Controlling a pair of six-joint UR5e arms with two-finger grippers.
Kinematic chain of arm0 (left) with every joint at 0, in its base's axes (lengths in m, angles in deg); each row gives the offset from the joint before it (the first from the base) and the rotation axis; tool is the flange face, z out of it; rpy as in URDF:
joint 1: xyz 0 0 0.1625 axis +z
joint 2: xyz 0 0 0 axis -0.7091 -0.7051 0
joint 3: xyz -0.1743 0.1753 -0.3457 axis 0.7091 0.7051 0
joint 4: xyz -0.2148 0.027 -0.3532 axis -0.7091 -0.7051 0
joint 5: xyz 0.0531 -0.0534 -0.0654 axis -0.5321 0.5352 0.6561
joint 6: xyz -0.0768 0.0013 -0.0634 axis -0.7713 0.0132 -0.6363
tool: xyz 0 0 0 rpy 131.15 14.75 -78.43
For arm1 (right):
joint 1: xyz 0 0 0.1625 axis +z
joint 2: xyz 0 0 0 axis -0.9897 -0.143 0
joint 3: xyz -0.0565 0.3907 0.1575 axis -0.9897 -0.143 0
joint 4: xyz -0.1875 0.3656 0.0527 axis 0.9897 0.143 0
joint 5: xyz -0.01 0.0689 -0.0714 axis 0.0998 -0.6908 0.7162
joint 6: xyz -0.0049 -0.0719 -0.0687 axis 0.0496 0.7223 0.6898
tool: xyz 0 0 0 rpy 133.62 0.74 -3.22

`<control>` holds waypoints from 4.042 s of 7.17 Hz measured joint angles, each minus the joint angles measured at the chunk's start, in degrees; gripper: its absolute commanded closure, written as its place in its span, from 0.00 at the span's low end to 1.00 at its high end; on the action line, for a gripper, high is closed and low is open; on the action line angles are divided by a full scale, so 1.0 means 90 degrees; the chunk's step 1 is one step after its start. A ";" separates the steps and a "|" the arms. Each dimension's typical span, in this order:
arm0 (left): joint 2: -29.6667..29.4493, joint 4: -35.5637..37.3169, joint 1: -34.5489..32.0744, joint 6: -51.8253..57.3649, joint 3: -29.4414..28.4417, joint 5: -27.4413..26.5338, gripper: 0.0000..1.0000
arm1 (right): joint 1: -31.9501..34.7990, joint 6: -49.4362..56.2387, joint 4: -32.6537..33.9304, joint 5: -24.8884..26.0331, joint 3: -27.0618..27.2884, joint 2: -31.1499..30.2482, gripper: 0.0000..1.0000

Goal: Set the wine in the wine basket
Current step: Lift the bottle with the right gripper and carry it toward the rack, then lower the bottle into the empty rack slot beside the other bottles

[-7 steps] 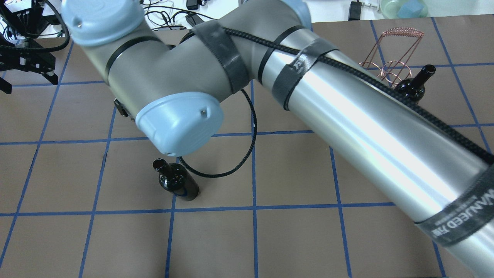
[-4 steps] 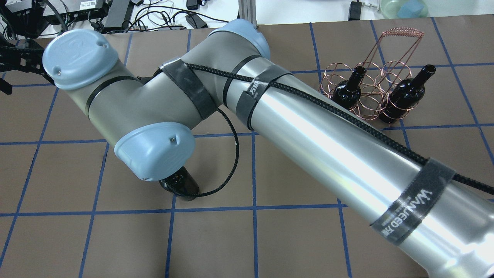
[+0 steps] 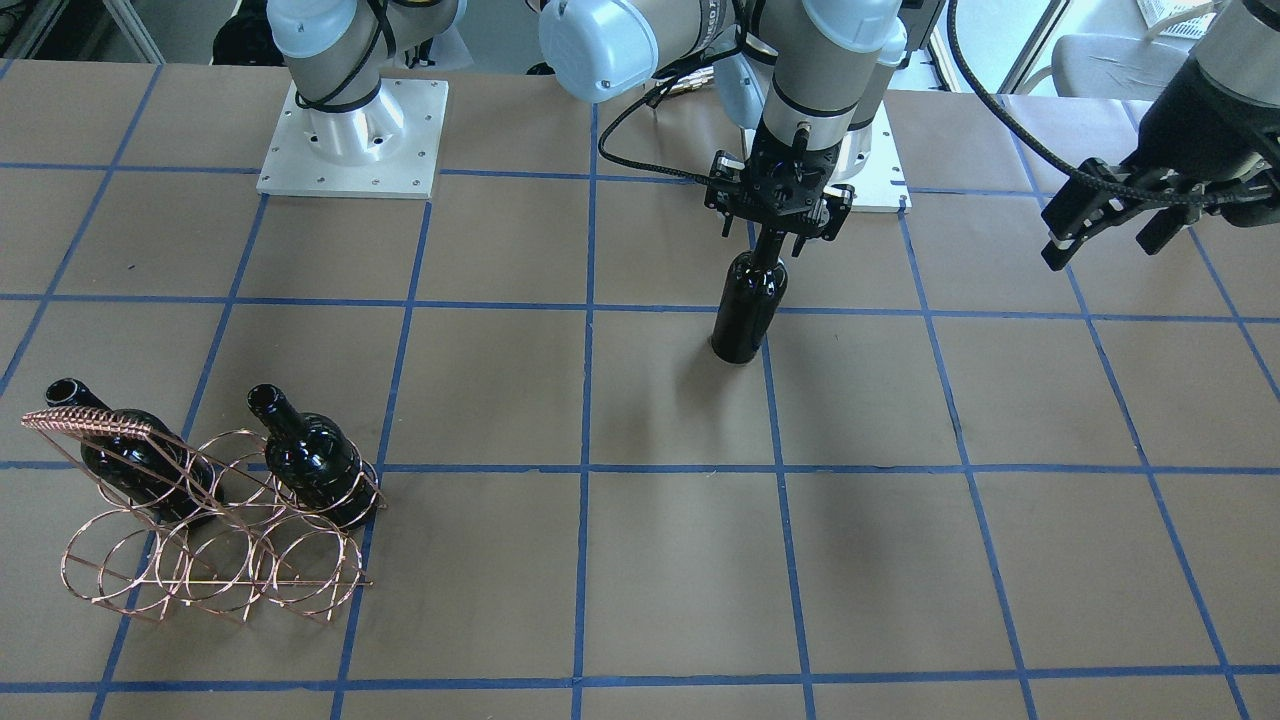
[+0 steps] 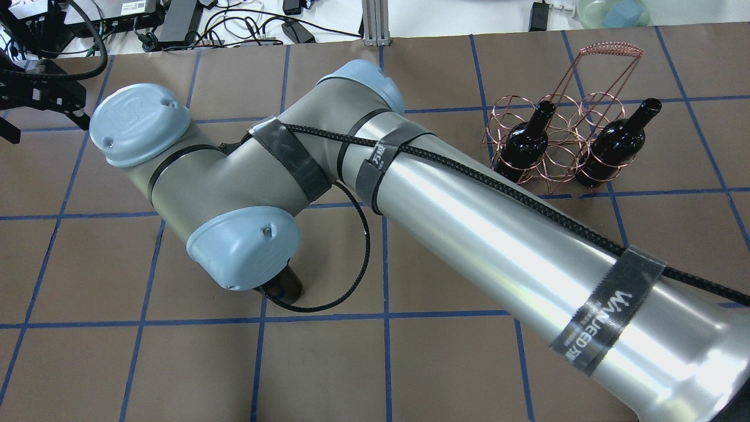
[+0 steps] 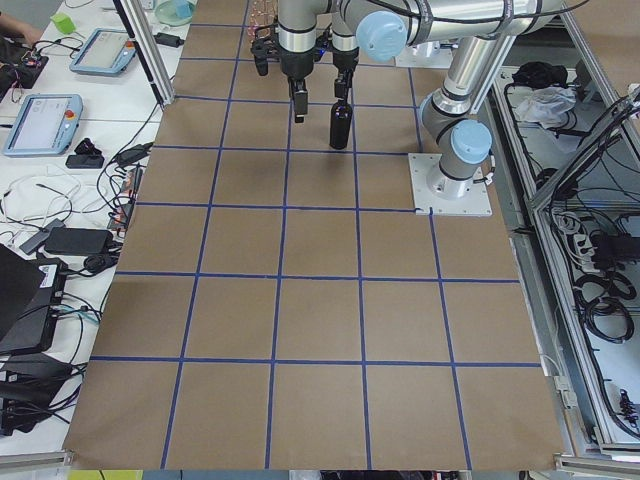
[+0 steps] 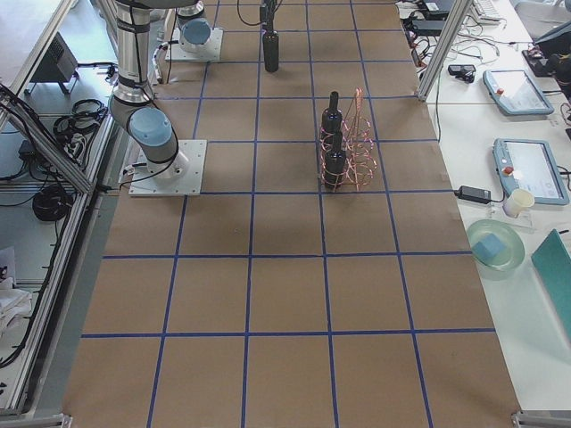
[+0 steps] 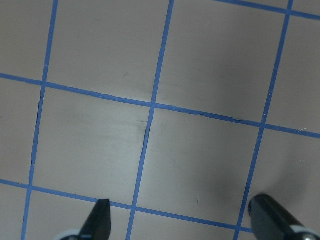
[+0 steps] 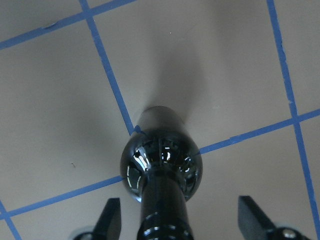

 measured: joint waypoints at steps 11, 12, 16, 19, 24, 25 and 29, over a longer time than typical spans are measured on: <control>-0.0016 0.0017 -0.0140 -0.0036 0.0025 0.0053 0.00 | -0.1661 0.2235 -0.1216 0.0243 0.0068 -0.1638 1.00; -0.0014 0.0047 -0.0370 -0.0219 0.0025 0.0047 0.00 | -0.2337 0.3442 -0.1830 0.0297 0.0078 -0.1986 1.00; -0.0021 0.0175 -0.1836 -0.1668 0.0033 -0.0014 0.00 | -0.5340 0.8397 -0.2844 0.0404 0.0137 -0.2440 1.00; 0.0017 0.0179 -0.2171 -0.1735 0.0036 0.0025 0.00 | -0.6220 0.9835 -0.1934 0.0645 0.0285 -0.2291 1.00; 0.0069 0.0111 -0.2230 -0.1691 0.0051 -0.0019 0.00 | -0.6264 0.9459 -0.1034 0.0292 0.0233 -0.1750 1.00; 0.0068 0.0101 -0.2233 -0.1684 0.0067 -0.0013 0.00 | -0.6261 0.9454 -0.1001 0.0286 0.0260 -0.1720 1.00; 0.0057 0.0134 -0.2235 -0.1671 0.0076 0.0023 0.00 | -0.6260 0.9444 -0.0780 0.0251 0.0503 -0.1625 1.00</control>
